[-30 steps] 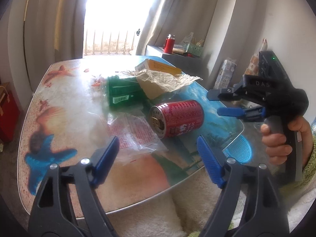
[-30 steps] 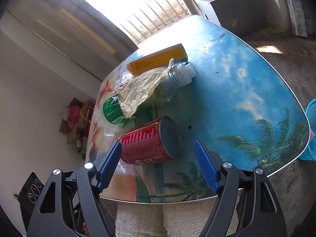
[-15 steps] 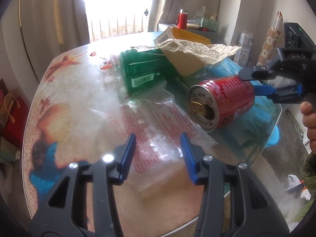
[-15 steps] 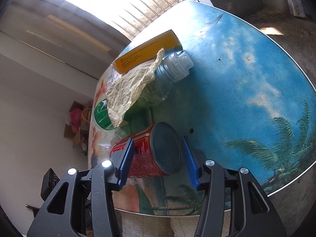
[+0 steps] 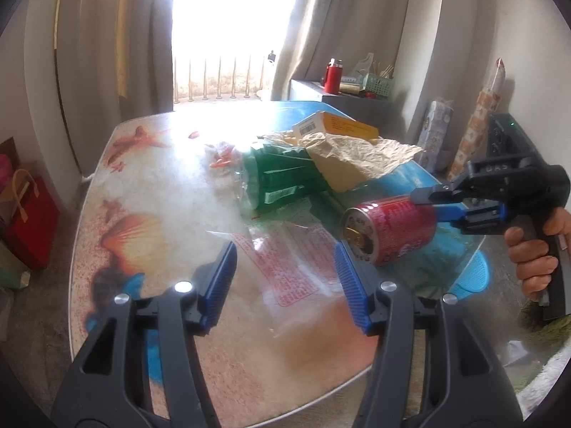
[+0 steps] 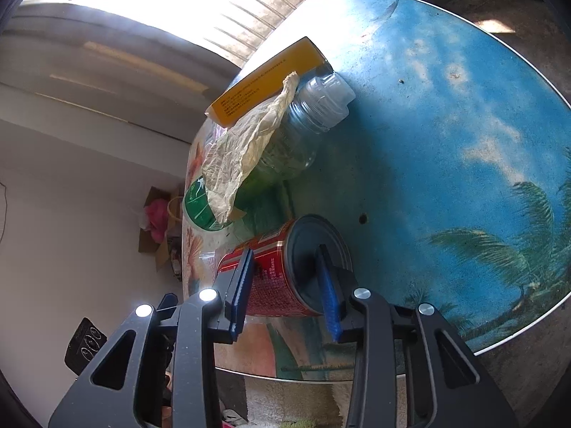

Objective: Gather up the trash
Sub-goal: 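Close the right tool on the red soda can end and lift it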

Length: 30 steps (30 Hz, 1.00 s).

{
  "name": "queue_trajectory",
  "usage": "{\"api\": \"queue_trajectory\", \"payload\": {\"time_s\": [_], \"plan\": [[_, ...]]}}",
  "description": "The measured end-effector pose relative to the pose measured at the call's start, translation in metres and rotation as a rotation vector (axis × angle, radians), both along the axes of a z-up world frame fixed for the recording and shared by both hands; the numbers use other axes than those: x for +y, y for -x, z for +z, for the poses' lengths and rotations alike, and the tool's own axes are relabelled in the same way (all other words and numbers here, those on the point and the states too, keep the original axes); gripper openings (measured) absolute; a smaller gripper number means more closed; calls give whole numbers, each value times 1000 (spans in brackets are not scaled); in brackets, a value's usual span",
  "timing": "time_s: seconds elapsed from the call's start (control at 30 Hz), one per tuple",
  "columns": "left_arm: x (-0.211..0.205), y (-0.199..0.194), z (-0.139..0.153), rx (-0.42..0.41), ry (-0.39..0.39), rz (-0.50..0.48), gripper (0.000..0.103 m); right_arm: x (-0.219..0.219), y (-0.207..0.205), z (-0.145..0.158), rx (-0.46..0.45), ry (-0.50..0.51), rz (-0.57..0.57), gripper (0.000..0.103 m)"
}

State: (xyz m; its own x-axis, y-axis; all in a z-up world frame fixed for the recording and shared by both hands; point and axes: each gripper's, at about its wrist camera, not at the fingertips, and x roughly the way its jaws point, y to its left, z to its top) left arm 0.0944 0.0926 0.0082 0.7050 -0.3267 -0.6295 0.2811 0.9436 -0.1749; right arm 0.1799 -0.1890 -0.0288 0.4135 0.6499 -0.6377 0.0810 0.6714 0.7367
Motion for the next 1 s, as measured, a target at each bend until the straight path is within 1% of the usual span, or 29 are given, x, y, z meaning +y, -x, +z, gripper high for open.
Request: {"api": "queue_trajectory", "payload": {"time_s": [0.1,0.17,0.23,0.27,0.37,0.47,0.6,0.7,0.87,1.0], "plan": [[-14,3,-1,50,116,-79,57,-8,10,-2,22,-38,-6,32],[-25,1,-2,78,150,-118,62,-10,17,-3,35,-54,0,31],[-39,-2,-5,87,136,-145,67,-10,25,-4,46,-80,12,31],[-46,-2,-6,85,123,-161,71,-10,29,-5,51,-92,21,31],[-67,-5,-10,89,62,-198,80,-13,38,-9,59,-125,35,31],[-83,-9,-15,84,6,-211,83,-18,41,-13,67,-154,30,31],[-101,-13,-19,82,-67,-217,83,-33,43,-13,52,-177,6,31],[-108,-16,-22,111,-64,-210,84,-44,45,-11,34,-181,-16,31],[-112,-20,-28,161,-54,-159,86,-61,53,-14,32,-198,-27,31],[-113,-19,-27,174,-46,-136,86,-71,57,-13,31,-203,-18,31]]}}
